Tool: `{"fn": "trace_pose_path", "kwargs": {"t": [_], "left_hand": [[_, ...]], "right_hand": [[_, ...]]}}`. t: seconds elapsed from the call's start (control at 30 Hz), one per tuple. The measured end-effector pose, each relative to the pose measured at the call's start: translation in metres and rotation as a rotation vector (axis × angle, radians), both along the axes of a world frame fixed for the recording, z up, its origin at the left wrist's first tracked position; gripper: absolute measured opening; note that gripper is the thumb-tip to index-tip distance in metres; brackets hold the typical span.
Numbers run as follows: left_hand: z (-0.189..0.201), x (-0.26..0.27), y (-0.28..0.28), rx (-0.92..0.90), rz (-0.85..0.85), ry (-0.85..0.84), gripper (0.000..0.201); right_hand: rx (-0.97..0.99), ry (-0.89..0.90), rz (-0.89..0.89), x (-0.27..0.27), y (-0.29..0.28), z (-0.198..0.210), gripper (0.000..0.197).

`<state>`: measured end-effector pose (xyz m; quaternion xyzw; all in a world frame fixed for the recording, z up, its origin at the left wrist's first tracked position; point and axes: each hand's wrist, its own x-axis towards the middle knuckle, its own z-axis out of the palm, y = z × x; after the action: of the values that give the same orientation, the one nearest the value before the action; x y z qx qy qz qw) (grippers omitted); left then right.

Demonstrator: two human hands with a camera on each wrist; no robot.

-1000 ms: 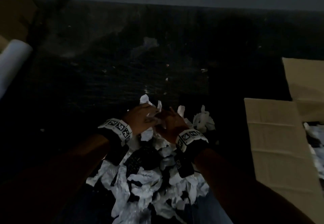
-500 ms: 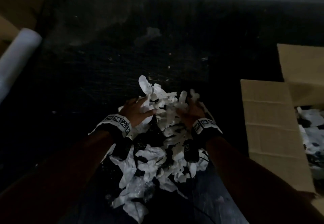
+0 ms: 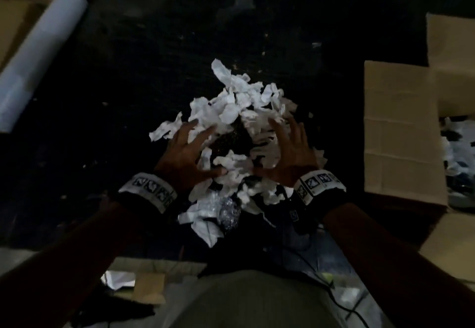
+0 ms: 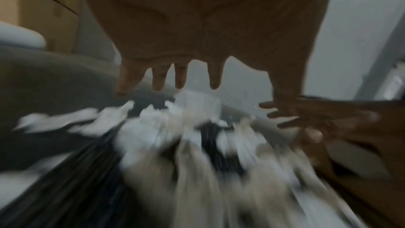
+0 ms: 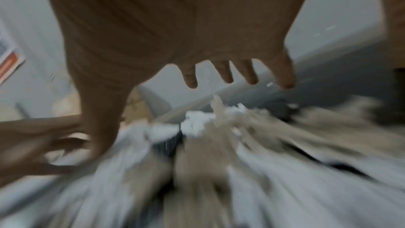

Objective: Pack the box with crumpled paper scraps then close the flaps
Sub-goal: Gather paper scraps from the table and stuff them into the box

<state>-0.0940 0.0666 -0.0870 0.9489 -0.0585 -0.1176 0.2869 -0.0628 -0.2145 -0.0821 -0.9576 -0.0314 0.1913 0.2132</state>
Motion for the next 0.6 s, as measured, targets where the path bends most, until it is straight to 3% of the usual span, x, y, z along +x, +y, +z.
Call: {"fn": "trace_pose_path", "kwargs": {"t": [0.13,0.3,0.5,0.6], "left_hand": [[-0.017,-0.064,0.003,0.435,-0.259,0.187,0.155],[-0.039,-0.058,-0.013,0.434,-0.269,0.267,0.166],[-0.039,-0.029,-0.037,0.432,-0.255,0.245,0.149],[-0.043,-0.030,-0.045,0.376,-0.223,0.130,0.110]], "right_hand": [[-0.132,0.095,0.058,-0.042,-0.009,-0.020,0.144],[-0.091,0.165,0.109,-0.034,0.008,-0.039,0.146],[-0.201,0.201,0.236,-0.025,0.037,-0.056,0.126],[-0.131,0.123,0.182,-0.026,0.041,-0.063,0.111]]}}
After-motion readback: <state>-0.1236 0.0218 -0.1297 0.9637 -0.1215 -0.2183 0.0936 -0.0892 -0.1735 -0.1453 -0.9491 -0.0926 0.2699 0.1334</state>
